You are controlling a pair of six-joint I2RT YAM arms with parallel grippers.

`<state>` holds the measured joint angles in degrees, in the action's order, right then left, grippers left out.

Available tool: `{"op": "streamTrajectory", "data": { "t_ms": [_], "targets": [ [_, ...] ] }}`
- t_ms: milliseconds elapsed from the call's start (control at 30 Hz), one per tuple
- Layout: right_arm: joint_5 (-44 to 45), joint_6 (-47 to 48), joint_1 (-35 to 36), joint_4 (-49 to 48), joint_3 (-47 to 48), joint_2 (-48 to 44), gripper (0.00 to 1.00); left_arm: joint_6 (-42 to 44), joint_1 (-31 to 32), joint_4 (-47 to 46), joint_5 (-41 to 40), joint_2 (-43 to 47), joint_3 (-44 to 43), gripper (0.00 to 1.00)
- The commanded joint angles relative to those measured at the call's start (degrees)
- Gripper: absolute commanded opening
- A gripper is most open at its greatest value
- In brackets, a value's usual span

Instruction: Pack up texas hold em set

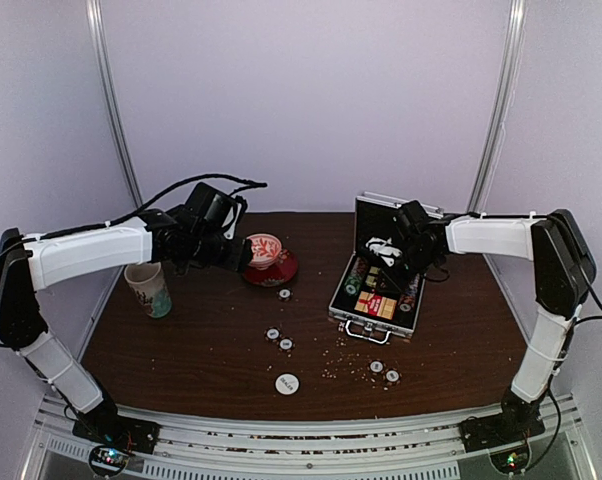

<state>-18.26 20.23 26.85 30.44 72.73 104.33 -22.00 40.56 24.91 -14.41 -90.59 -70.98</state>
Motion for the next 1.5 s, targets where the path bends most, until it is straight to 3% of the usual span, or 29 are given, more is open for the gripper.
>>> {"op": "streamTrajectory", "data": {
  "t_ms": [0,667,967,1233,1467],
  "targets": [
    [2.4,1.1,-0.6,1.1,0.1,0.3,0.13,0.3,-0.4,-2.4,1.2,-0.3,-1.6,0.59],
    [4.8,0.2,-1.4,-1.6,2.4,5.9,0.18,-0.2,-0.4,-2.7,2.2,-0.7,-0.1,0.59],
    [2.6,-0.6,-1.4,-0.9,2.8,3.4,0.41,-0.2,-0.4,-2.7,1.9,-0.5,0.4,0.59],
    [-3.6,1.4,0.5,3.5,3.6,-1.9,0.41,0.0,-0.4,-2.7,2.0,-0.3,0.8,0.59],
    [-4.2,6.2,8.0,9.4,3.9,-2.3,0.38,-0.2,-0.4,-2.8,2.3,-0.3,0.8,0.59]
  ]
}}
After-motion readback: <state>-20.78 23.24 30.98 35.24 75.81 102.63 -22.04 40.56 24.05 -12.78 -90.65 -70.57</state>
